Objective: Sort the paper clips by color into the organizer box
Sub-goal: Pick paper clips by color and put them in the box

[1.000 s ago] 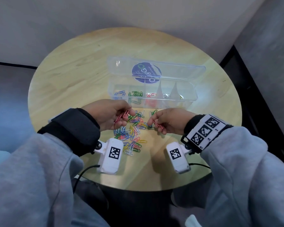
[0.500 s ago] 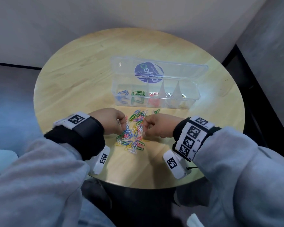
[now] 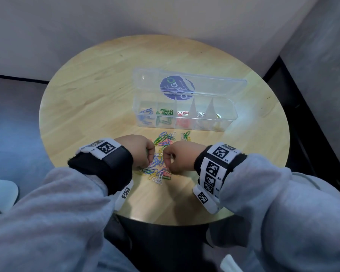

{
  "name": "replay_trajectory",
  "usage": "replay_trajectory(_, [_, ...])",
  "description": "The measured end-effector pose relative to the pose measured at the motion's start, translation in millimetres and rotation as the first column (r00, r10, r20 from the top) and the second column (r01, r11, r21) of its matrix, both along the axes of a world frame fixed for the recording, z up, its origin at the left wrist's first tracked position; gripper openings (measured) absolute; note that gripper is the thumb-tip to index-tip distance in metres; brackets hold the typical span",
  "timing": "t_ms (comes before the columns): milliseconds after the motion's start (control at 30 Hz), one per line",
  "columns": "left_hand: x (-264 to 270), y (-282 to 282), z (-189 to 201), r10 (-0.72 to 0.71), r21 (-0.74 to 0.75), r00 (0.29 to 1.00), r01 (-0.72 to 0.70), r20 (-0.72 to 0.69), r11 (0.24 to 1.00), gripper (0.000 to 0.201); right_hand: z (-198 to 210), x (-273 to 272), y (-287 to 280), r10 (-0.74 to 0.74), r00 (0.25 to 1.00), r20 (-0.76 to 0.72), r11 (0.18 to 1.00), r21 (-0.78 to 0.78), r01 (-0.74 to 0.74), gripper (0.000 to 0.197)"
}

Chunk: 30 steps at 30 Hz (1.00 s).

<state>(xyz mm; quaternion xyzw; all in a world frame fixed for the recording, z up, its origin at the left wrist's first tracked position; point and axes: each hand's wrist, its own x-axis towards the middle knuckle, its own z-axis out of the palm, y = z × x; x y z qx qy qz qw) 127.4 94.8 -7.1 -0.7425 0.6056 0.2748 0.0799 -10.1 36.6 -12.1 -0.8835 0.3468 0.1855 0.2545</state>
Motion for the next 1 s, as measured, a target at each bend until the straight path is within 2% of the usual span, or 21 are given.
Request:
replay_trajectory(133, [-0.1,0.4,-1.5,0.007,0.006,1.000,-0.007,-0.004,1.000,0.009,0.0,-4.0,-1.4,-0.018,0.999,-0.041,1.000,0.017,0.019,0.007])
replay_trajectory(267, [0.9,-0.2,-1.1,-0.004,-0.001,1.000,0.004,-0.021,1.000,0.010,0.9,-13.0,-8.7,-0.186,0.982,0.008,0.971,0.157,0.183,0.021])
replay_trajectory(400, [-0.4,-2.2,-0.9,-0.020,0.003,1.000,0.020,-0.022,1.000,0.012,0.8,-20.6,-12.8,-0.352,0.933,0.071,0.861,0.415,0.293,0.023])
replay_trajectory(533, [5.8,-0.4,-1.2,0.026,0.005,1.000,-0.026,-0.014,1.000,0.012,-1.4,-22.2,-11.9,-0.470,0.874,0.124,0.764,0.553,0.333,0.024])
replay_trajectory(600, [11.6,0.5,1.0,0.050,0.000,0.999,-0.050,-0.015,0.999,0.016,-3.5,-22.7,-13.3,-0.492,0.863,0.115,0.742,0.574,0.347,0.025])
replay_trajectory(700, [15.4,1.9,3.7,0.073,-0.012,0.997,-0.072,0.028,0.997,0.010,-5.6,-22.6,-14.6,-0.517,0.852,0.084,0.706,0.605,0.369,0.029])
replay_trajectory(833, [11.4,1.0,1.7,0.062,-0.032,0.997,-0.061,0.041,0.998,0.021,-7.6,-18.6,-11.9,-0.550,0.832,0.073,0.681,0.615,0.396,0.027])
replay_trajectory(1000, [2.8,2.7,1.8,0.009,-0.032,0.998,-0.007,0.063,0.999,0.012,-9.9,-18.2,-8.2,-0.469,0.878,0.098,0.758,0.555,0.343,0.018])
